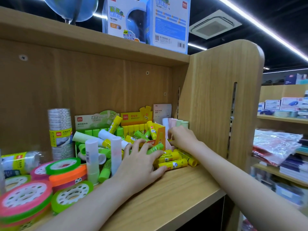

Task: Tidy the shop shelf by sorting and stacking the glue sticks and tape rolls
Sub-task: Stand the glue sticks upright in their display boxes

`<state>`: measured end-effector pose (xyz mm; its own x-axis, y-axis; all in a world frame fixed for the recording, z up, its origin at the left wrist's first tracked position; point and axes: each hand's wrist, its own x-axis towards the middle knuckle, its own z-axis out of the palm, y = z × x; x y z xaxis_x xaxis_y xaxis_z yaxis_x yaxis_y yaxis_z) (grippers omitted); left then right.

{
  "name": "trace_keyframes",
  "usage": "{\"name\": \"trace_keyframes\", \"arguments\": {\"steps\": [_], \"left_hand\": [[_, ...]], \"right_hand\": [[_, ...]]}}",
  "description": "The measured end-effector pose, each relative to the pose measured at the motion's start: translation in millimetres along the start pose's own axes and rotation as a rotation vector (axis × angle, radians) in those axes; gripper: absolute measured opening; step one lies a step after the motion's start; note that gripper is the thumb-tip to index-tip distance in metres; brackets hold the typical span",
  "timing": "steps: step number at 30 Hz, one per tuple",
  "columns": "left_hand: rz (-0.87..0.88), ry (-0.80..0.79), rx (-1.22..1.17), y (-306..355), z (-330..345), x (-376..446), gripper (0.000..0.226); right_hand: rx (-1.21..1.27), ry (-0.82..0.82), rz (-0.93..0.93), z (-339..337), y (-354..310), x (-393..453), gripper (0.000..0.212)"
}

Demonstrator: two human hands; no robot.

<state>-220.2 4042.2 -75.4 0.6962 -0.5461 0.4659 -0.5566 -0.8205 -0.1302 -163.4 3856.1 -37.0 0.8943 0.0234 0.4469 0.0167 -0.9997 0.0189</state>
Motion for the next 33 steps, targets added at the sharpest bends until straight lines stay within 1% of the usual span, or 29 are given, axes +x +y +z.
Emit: {"name": "trace_keyframes", "arguments": {"steps": [2, 5, 7, 8, 10, 12, 14, 16, 20, 22, 23, 24, 26, 27, 29, 31, 33], "left_hand": [[-0.004, 0.011, -0.008, -0.8, 1.0, -0.6, 0.092], [-0.001, 0.015, -0.011, -1.9, 0.9, 0.0, 0.092], [-0.004, 0.017, -0.01, -2.3, 1.3, 0.6, 0.093], [-0.006, 0.015, -0.009, -2.0, 1.4, 0.7, 0.093], [-0.008, 0.012, -0.007, -1.1, 1.2, 0.5, 0.093], [-0.007, 0.008, -0.008, -0.4, 0.5, 0.3, 0.094], [-0.007, 0.009, -0.011, -0.4, -0.5, 0.4, 0.094], [-0.006, 0.011, -0.006, -0.8, -0.7, 0.6, 0.094], [0.0, 0.001, 0.0, -1.3, -1.3, 1.0, 0.094], [0.002, 0.006, -0.002, -1.6, -1.6, 1.1, 0.094], [0.003, 0.009, 0.0, -1.7, -1.3, 1.0, 0.093], [0.003, 0.012, 0.002, -1.8, -0.9, 0.9, 0.093], [0.001, 0.014, 0.0, -2.1, 0.1, 0.7, 0.092], [-0.001, 0.014, -0.004, -2.0, 0.3, 0.6, 0.092], [-0.002, 0.012, -0.007, -1.6, -0.3, 0.6, 0.092], [-0.004, 0.003, -0.012, -1.4, -0.7, 0.6, 0.093], [-0.005, -0.001, -0.009, -1.7, -1.3, 0.7, 0.093]], "right_hand": [[0.088, 0.086, 0.048, -1.0, 1.6, -0.6, 0.022], [0.278, 0.354, 0.113, -17.8, 10.3, -6.7, 0.018], [0.447, 0.515, 0.063, -33.6, 11.5, -12.6, 0.012], [0.546, 0.544, 0.029, -40.7, 10.0, -15.4, 0.01], [0.698, 0.508, -0.028, -49.0, 4.0, -17.3, 0.007], [0.725, 0.435, -0.047, -48.2, -3.9, -11.9, 0.007], [0.651, 0.383, -0.065, -40.0, -13.8, -1.3, 0.008], [0.536, 0.353, -0.125, -29.9, -24.7, 8.1, 0.01], [0.395, 0.182, -0.226, -16.0, -33.3, 14.0, 0.017], [0.341, 0.128, -0.262, -16.0, -30.8, 13.9, 0.02], [0.343, 0.131, -0.269, -17.9, -28.4, 13.7, 0.021], [0.395, 0.162, -0.256, -20.9, -24.3, 14.3, 0.022], [0.522, 0.244, -0.155, -27.3, -10.0, 20.6, 0.024], [0.514, 0.248, -0.106, -29.2, -1.0, 25.8, 0.027], [0.323, 0.147, -0.087, -28.0, 13.3, 36.6, 0.042], [0.087, 0.024, -0.119, -23.8, 15.6, 44.2, 0.054], [-0.046, -0.031, -0.15, -18.1, 11.5, 49.1, 0.054]]}}
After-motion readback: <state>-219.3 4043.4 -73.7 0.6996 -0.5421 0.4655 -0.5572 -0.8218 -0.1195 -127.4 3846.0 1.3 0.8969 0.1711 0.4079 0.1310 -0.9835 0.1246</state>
